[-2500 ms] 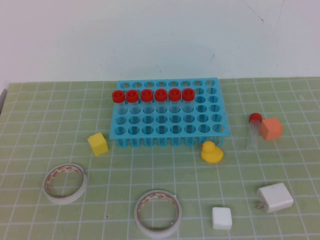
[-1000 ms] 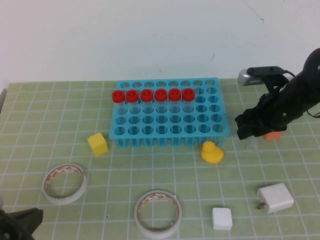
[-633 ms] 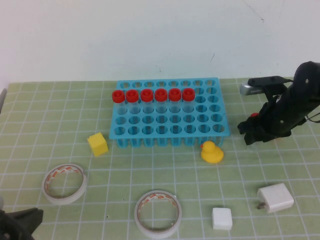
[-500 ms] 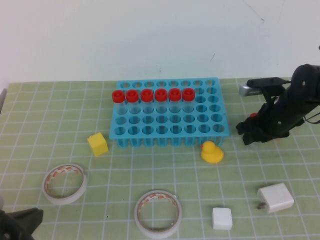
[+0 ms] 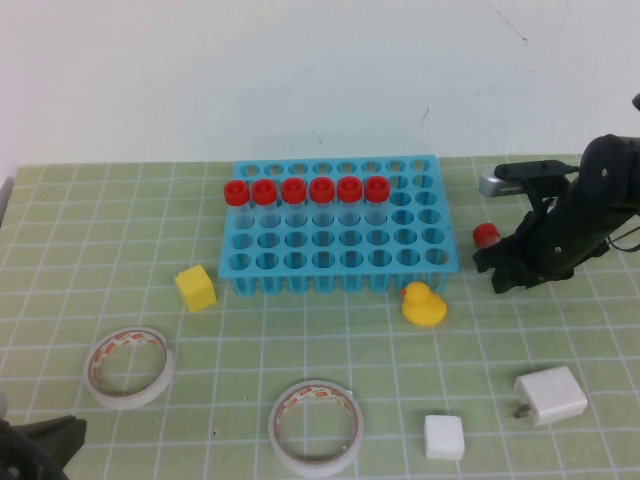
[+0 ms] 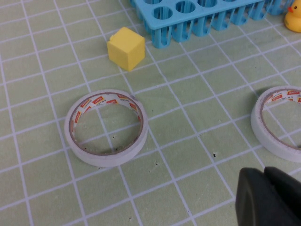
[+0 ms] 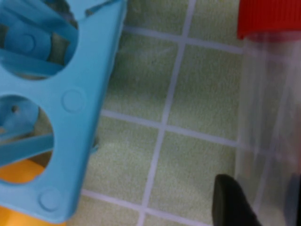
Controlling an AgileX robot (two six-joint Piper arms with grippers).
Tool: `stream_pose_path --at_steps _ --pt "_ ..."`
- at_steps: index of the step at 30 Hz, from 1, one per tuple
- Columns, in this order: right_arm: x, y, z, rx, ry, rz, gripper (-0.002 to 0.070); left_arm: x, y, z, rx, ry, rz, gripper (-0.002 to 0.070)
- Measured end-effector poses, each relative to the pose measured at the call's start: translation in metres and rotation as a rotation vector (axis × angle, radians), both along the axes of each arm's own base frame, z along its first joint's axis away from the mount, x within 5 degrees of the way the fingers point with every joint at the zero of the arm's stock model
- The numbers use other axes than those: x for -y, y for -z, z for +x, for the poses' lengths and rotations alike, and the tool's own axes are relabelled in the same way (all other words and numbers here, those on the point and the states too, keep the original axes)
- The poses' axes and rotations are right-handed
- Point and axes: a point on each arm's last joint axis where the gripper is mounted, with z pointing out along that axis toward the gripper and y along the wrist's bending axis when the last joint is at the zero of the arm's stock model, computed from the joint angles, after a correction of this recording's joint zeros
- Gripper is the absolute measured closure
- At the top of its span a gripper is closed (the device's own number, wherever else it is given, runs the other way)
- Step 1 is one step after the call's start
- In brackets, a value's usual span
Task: Place the test tubes
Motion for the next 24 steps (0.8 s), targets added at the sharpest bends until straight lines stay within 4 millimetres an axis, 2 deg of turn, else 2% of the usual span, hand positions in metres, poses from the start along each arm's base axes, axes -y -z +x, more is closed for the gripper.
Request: stream_pose_path --at_steps 6,10,13,17,21,24 --pt "0.000 -0.003 0.000 0.008 0.006 0.004 0.0440 0.000 0.000 0.000 0.000 0.000 0.000 0.0676" --pt "0.001 -0.031 0.000 0.090 0.018 0.018 0.0440 0.000 0.000 0.000 0.000 0.000 -0.003 0.0676" --pt "0.004 -0.071 -0.003 0.225 0.008 0.014 0.0440 0.000 0.000 0.000 0.000 -0.001 -0.005 0.0676" --pt "0.010 -0.136 -0.015 0.448 0.000 0.012 0.0440 0.001 -0.001 0.000 -0.002 -0.002 -0.021 0.0676" --pt "0.015 -0.195 -0.036 0.638 0.003 0.033 0.0440 0.002 -0.002 0.000 0.001 -0.009 -0.054 0.0676" --pt "0.013 -0.226 -0.059 0.765 -0.024 0.044 0.0440 0.002 -0.002 0.000 0.001 -0.009 -0.055 0.0676"
